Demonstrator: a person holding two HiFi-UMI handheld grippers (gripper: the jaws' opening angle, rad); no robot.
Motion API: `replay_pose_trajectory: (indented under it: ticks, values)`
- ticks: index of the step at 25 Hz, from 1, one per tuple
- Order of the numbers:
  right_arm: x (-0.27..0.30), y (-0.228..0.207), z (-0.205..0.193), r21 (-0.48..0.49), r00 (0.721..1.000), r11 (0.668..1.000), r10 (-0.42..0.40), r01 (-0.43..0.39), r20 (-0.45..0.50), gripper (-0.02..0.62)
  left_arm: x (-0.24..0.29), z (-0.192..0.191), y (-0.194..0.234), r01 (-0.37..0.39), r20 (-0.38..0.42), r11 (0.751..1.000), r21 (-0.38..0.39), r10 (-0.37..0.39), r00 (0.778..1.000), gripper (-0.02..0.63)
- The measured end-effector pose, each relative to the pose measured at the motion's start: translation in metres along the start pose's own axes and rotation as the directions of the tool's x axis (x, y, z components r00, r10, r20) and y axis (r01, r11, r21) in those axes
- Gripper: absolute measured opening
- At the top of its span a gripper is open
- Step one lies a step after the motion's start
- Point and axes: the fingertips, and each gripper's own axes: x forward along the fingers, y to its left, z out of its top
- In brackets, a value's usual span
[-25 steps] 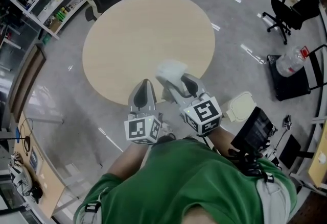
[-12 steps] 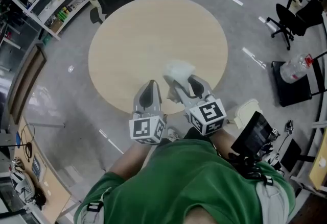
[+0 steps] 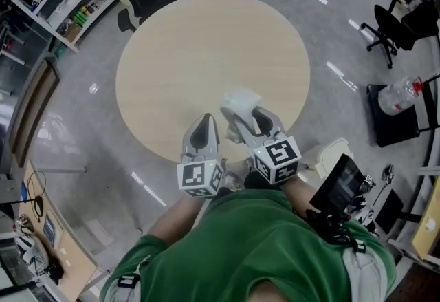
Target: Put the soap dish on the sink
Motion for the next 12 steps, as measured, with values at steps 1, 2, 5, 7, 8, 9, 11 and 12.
replay_pose_trajectory:
  ticks: [1, 2, 5, 7, 8, 9, 11, 12]
  values:
    - [0.004, -0.005, -0.004, 0.006, 1.0, 1.0, 0.004, -0.004, -0.011, 0.164, 0.004, -0.004, 0.0, -0.004, -0.011, 1.0, 0.002, 0.004, 1.0, 0.006]
    - [0.009, -0.01, -0.007, 0.012, 1.0, 1.0, 0.009, -0.009, -0.022, 0.164, 0.009, -0.008, 0.001, -0.01, -0.023, 1.0, 0.004, 0.01, 1.0, 0.006]
    - [0.025, -0.024, -0.017, 0.032, 0.998, 0.999, 0.033, -0.031, -0.062, 0.164, 0.025, -0.019, 0.005, -0.036, -0.056, 0.999, 0.01, 0.037, 0.998, 0.006]
    - [0.035, -0.034, -0.022, 0.045, 0.995, 0.998, 0.049, -0.045, -0.087, 0.164, 0.036, -0.025, 0.009, -0.054, -0.077, 0.998, 0.016, 0.055, 0.995, 0.006]
    - [0.041, -0.039, -0.025, 0.051, 0.994, 0.997, 0.057, -0.052, -0.098, 0.164, 0.042, -0.029, 0.011, -0.063, -0.087, 0.998, 0.019, 0.064, 0.994, 0.006]
    - [0.046, -0.043, -0.027, 0.058, 0.992, 0.997, 0.064, -0.058, -0.11, 0.164, 0.047, -0.032, 0.013, -0.07, -0.097, 0.997, 0.021, 0.072, 0.993, 0.006]
    - [0.057, -0.051, -0.035, 0.073, 0.988, 0.995, 0.079, -0.07, -0.135, 0.164, 0.056, -0.039, 0.018, -0.084, -0.117, 0.996, 0.025, 0.087, 0.989, 0.006]
    - [0.063, -0.054, -0.04, 0.081, 0.985, 0.994, 0.087, -0.076, -0.149, 0.164, 0.06, -0.044, 0.02, -0.092, -0.128, 0.995, 0.027, 0.095, 0.987, 0.006]
